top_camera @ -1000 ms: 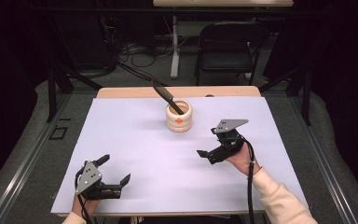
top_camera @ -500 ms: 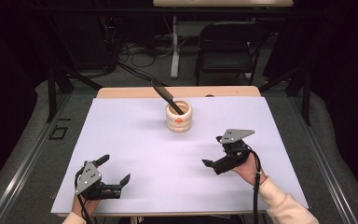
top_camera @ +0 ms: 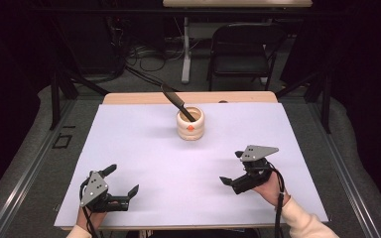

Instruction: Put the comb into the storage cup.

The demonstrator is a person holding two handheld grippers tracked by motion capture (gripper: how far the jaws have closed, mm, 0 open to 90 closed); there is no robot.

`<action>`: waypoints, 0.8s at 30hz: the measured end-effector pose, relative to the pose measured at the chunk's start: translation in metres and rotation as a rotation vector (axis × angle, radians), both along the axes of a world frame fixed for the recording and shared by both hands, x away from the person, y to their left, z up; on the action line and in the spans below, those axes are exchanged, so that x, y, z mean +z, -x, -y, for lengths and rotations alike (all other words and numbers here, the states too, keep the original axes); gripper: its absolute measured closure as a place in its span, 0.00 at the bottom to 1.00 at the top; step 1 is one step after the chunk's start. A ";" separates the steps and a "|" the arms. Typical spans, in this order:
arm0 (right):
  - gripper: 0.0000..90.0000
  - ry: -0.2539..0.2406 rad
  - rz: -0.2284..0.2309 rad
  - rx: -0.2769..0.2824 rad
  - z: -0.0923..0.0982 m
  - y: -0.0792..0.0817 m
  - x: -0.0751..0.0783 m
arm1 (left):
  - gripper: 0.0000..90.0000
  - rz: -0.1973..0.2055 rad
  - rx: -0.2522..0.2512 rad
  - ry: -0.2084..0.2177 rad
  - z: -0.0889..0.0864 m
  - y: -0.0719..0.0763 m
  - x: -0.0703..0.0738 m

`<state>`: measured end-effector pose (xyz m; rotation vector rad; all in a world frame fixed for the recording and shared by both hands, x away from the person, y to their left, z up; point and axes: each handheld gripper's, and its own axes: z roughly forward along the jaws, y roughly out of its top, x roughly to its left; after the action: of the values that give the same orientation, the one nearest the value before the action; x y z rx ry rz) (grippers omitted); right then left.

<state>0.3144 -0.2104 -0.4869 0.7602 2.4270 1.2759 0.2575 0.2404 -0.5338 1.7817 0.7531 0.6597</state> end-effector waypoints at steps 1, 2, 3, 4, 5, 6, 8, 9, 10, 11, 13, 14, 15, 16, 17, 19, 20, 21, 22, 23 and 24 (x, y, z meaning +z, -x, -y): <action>0.00 0.000 0.001 0.000 0.001 0.001 0.000 | 0.00 0.000 0.001 0.000 0.000 0.000 0.000; 0.00 0.000 0.002 -0.003 0.001 0.003 -0.001 | 0.01 0.000 0.001 0.001 0.000 0.000 0.000; 0.00 0.000 0.003 -0.003 0.002 0.004 -0.001 | 0.01 0.000 0.001 0.001 0.000 0.000 0.000; 0.00 0.002 0.004 -0.005 0.003 0.005 -0.002 | 0.01 0.001 0.002 0.001 0.000 0.000 0.000; 0.00 0.005 0.006 -0.005 0.003 0.007 -0.002 | 0.01 0.001 0.002 0.000 0.000 0.000 0.000; 0.00 0.005 0.004 -0.007 0.004 0.008 -0.003 | 0.01 0.001 0.002 0.000 0.000 0.000 0.000; 0.00 0.007 0.009 -0.009 0.005 0.010 -0.003 | 0.01 0.001 0.003 0.001 0.000 0.000 0.000; 0.00 0.006 0.008 -0.011 0.006 0.011 -0.004 | 0.01 0.001 0.002 0.001 0.000 0.000 0.000; 0.00 0.002 0.006 -0.015 0.006 0.012 -0.004 | 0.01 0.001 0.003 0.001 0.000 0.000 0.000; 0.00 0.004 0.010 -0.015 0.007 0.013 -0.005 | 0.01 0.002 0.003 0.001 0.000 0.000 0.000; 0.00 0.006 0.010 -0.016 0.008 0.014 -0.006 | 0.01 0.002 0.004 0.001 0.000 0.001 0.000; 0.00 0.007 0.009 -0.017 0.009 0.015 -0.006 | 0.01 0.002 0.004 0.001 0.000 0.001 0.000; 0.00 0.007 0.008 -0.018 0.009 0.016 -0.007 | 0.01 0.002 0.004 0.001 0.000 0.001 0.000; 0.00 0.008 0.009 -0.019 0.010 0.017 -0.008 | 0.01 0.002 0.004 0.001 0.000 0.001 0.000; 0.00 0.013 0.009 -0.021 0.010 0.017 -0.008 | 0.01 0.001 0.004 0.001 0.000 0.000 0.000; 0.00 0.016 0.010 -0.023 0.011 0.019 -0.010 | 0.01 0.002 0.004 0.001 0.000 0.000 0.000; 0.00 0.016 0.013 -0.024 0.012 0.019 -0.011 | 0.01 0.002 0.004 0.000 0.000 0.001 0.000; 0.00 0.017 0.009 -0.026 0.012 0.020 -0.011 | 0.01 0.002 0.004 0.001 0.000 0.001 0.000; 0.00 0.020 0.012 -0.026 0.013 0.021 -0.012 | 0.01 0.002 0.005 0.001 0.000 0.001 0.000; 0.00 0.019 0.011 -0.028 0.013 0.022 -0.013 | 0.01 0.002 0.004 0.001 0.000 0.001 0.000; 0.00 0.018 0.011 -0.028 0.014 0.022 -0.013 | 0.00 0.002 0.005 0.001 0.000 0.001 0.000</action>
<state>0.2920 -0.2240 -0.5003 0.7780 2.4077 1.2423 0.2569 0.2405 -0.5336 1.7793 0.7564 0.6638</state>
